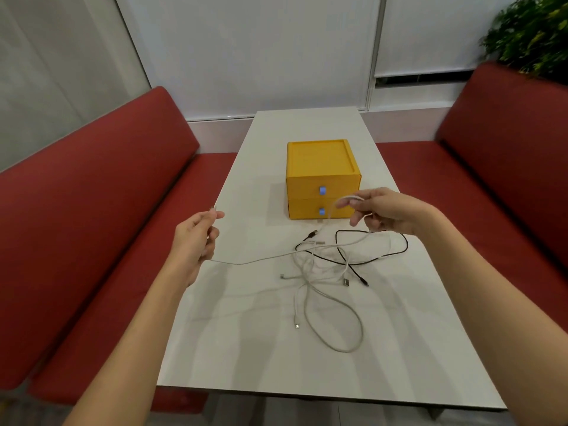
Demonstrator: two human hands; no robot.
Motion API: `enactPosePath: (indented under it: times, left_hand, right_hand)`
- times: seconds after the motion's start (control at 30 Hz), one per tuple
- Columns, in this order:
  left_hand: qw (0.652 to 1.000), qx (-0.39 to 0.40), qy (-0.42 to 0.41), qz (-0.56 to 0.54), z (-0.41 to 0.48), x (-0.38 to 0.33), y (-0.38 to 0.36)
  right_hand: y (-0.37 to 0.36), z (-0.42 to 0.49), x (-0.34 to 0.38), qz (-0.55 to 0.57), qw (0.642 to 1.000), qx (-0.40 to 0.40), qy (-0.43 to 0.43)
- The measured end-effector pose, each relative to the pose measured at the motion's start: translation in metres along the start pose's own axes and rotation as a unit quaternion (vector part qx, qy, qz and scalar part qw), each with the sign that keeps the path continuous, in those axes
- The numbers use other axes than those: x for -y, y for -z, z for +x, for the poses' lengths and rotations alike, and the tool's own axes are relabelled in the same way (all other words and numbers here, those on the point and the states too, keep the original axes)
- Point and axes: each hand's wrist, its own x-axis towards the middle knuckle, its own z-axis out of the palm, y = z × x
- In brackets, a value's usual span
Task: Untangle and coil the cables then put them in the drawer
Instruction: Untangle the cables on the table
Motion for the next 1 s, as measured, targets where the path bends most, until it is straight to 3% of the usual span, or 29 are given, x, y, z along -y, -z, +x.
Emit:
enactPosePath:
  times: [0.13,0.23,0.3,0.4,0.57,0.67,0.87,1.0]
  left_hand:
    - [1.000,-0.002,-0.009,0.028,0.000,0.004,0.000]
    - [0.998,0.005,-0.020,0.055,-0.001,0.007,0.002]
    - [0.997,0.001,-0.029,0.077,0.001,0.011,0.004]
    - [0.994,-0.008,-0.038,0.100,0.004,0.018,0.010]
    - [0.991,0.025,-0.040,0.125,0.004,0.025,0.007]
    - [0.986,0.042,-0.050,0.151,0.006,0.025,0.001]
    - [0.970,0.033,-0.078,0.229,0.010,0.034,0.010]
    - [0.963,0.032,-0.068,0.257,0.011,0.048,0.026]
  right_hand:
    - [0.005,-0.015,0.003,0.175,0.977,0.070,0.098]
    - [0.006,-0.014,-0.002,0.339,0.936,0.044,0.086]
    - [0.010,-0.008,-0.005,0.377,0.925,0.008,0.049]
    - [0.017,-0.006,-0.009,0.361,0.933,-0.012,0.003]
    - [0.011,-0.007,-0.015,0.225,0.972,0.029,-0.062]
    - [0.004,0.000,-0.020,0.181,0.981,-0.030,-0.070]
    - [0.018,0.008,-0.024,0.311,0.939,-0.143,-0.025]
    - [0.038,0.009,-0.027,0.341,0.918,-0.201,-0.003]
